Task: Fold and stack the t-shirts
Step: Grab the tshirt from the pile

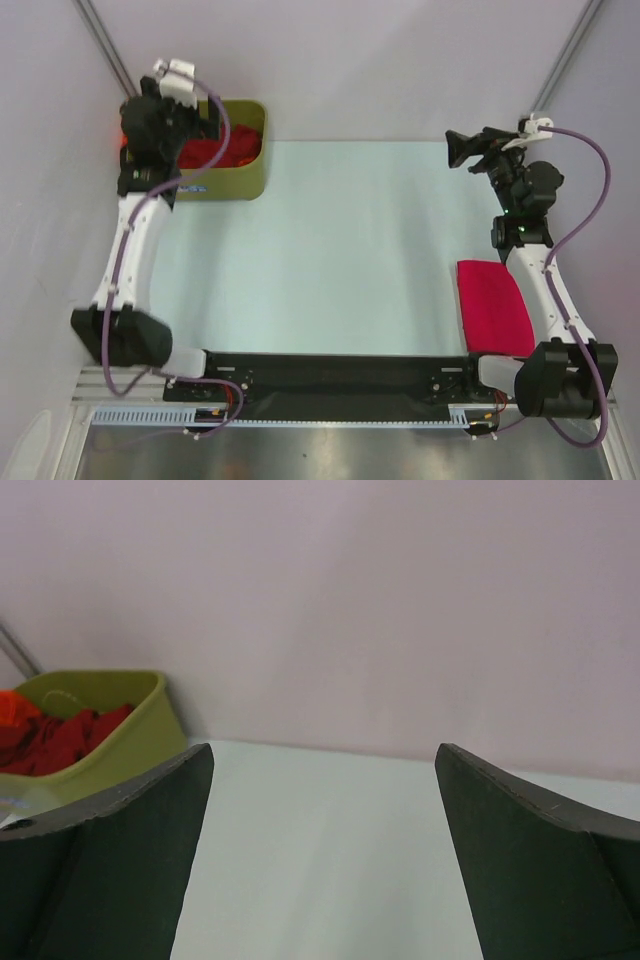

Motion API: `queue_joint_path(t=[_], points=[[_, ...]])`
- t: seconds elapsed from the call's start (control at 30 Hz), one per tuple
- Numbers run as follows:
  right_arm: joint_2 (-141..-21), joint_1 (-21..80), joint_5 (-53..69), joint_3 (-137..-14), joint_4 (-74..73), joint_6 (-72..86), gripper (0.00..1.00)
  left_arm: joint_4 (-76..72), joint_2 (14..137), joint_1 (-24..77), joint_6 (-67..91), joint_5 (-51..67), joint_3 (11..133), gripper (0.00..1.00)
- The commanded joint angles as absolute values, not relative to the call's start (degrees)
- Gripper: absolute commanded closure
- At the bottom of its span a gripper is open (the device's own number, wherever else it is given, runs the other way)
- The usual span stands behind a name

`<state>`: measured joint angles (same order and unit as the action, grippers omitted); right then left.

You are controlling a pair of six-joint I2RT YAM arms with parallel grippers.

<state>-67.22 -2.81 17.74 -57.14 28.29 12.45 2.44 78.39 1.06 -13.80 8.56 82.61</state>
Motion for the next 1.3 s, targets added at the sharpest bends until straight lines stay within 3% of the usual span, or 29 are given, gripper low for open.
queue_joint_path(t=[0.0, 0.13, 0.2, 0.33, 0.43, 0.6, 0.8, 0.87, 0.93, 1.0, 1.27], points=[[-69.0, -0.2, 19.0, -58.3, 24.8, 13.6, 0.00, 29.0, 97.3, 0.4, -17.7, 5.7, 102.0, 0.01], [-69.5, 4.5, 18.5, -57.4, 24.0, 12.6, 0.00, 47.2, 120.5, 0.3, -15.3, -1.8, 140.6, 0.07], [-69.6, 7.3, 16.7, -57.3, 22.1, 10.0, 0.00, 48.1, 129.2, -1.3, -15.5, -3.2, 147.6, 0.09], [-69.7, 10.1, 15.3, -57.5, 18.9, 8.1, 0.00, 33.5, 130.7, -1.4, -17.3, -5.7, 137.2, 0.07], [-69.5, 11.0, 14.7, -57.6, 16.5, 8.0, 0.00, 28.8, 133.2, -1.4, -17.6, -5.7, 137.9, 0.03], [-69.2, 12.2, 14.0, -58.7, 11.8, 7.2, 0.00, 28.6, 139.7, -1.5, -16.2, -4.4, 141.9, 0.02], [-67.0, 12.6, 9.7, -59.1, 9.6, 5.3, 0.00, 34.5, 143.2, -1.5, -11.0, -0.7, 139.3, 0.11], [-67.2, 12.5, 9.5, -59.8, 9.5, 5.1, 0.00, 35.7, 143.7, -1.6, -10.9, -0.4, 139.4, 0.28], [-67.6, 12.7, 9.8, -61.1, 9.3, 5.4, 0.00, 35.2, 143.1, -1.8, -10.9, -0.4, 139.6, 0.71], [-68.2, 12.7, 10.4, -61.8, 9.4, 5.8, 0.00, 33.3, 141.2, -2.2, -10.1, -0.4, 139.6, 1.00], [-67.7, 13.4, 11.0, -62.2, 10.9, 6.1, 0.00, 22.3, 125.9, -3.1, -9.2, -0.4, 139.7, 1.00]])
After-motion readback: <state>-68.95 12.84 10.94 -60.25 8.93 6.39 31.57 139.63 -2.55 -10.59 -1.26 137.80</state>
